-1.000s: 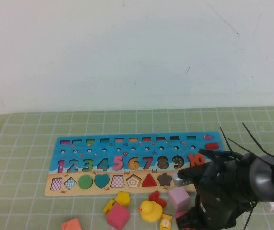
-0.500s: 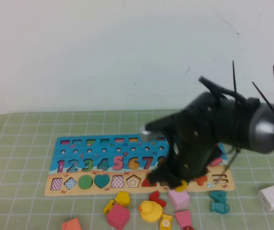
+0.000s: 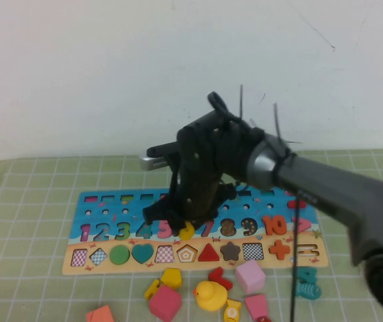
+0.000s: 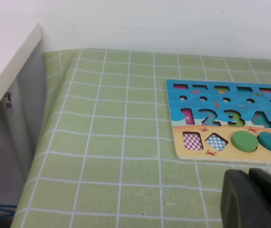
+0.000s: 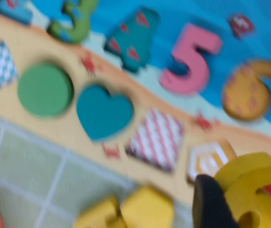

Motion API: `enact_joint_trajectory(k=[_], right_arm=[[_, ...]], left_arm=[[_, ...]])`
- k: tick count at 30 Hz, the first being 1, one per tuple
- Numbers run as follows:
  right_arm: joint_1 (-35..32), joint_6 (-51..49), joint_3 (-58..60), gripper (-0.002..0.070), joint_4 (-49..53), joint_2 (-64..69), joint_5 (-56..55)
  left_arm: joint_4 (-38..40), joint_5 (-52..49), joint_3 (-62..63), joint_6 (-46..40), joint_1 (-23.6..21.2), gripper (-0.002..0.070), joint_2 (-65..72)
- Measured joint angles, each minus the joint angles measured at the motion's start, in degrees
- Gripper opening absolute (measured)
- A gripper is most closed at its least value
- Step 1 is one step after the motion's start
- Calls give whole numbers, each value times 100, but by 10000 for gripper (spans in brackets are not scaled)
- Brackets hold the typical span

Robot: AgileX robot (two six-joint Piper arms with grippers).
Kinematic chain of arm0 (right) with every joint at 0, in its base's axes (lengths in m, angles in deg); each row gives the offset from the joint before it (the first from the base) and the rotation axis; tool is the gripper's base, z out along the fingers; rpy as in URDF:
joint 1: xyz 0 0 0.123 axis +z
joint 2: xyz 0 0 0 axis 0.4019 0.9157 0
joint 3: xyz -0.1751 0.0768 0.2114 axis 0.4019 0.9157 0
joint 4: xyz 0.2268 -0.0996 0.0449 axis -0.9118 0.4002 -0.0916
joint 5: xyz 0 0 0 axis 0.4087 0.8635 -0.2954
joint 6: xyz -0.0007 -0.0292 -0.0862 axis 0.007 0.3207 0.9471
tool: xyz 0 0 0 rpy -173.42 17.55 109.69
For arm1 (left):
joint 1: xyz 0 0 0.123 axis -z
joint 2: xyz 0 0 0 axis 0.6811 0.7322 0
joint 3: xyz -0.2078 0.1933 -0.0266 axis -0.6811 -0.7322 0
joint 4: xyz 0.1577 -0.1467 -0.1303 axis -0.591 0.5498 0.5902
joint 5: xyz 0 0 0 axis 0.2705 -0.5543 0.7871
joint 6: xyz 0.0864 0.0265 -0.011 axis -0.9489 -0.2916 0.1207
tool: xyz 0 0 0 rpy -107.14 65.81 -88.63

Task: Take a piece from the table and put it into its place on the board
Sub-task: Place the "number 6" into the hole of the number 6

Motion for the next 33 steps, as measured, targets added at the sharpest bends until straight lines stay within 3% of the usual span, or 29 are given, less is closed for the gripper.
enact_joint_trajectory(k=[9,33], right_arm=[[0,-326,-1563,279,49,1213,453],[-166,-1124,-1666,279,331,1480,194]], left_arm=[[0,0,0,0,0,-1,0],[0,0,0,0,0,-1,0]])
